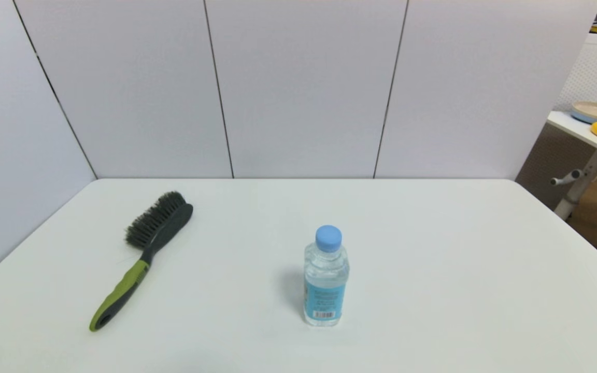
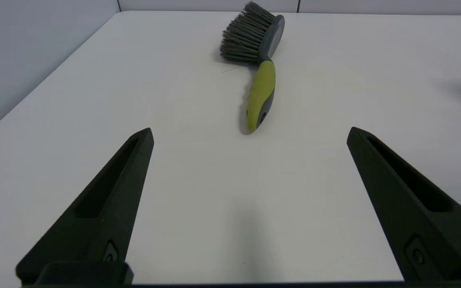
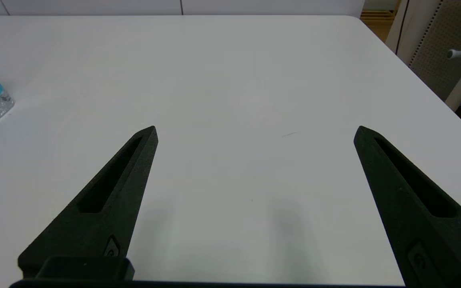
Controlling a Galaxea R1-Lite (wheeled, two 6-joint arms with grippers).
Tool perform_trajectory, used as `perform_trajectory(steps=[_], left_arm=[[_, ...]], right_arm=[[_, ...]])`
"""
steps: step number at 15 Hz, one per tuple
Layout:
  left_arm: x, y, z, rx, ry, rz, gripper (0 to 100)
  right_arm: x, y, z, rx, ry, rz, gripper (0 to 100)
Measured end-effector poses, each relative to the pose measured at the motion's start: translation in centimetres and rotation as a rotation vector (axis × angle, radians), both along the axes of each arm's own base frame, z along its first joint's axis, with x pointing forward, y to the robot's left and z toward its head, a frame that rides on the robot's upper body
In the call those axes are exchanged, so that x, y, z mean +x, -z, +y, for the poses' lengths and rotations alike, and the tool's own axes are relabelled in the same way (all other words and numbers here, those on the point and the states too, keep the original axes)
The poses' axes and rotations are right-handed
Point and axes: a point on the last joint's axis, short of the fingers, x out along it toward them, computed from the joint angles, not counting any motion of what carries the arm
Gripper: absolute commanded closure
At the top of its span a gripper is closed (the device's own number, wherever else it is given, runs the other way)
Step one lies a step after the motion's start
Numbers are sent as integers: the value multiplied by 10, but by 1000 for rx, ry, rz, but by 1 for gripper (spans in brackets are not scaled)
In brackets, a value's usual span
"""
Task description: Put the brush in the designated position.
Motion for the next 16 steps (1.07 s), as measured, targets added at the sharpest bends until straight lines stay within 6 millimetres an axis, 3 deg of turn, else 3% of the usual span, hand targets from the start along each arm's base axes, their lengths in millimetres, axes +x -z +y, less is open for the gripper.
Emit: perform_trajectory(steps=[16], left_arm=[[0,0,0,-13,0,0,0]], right_arm=[[0,0,0,0,0,0,0]])
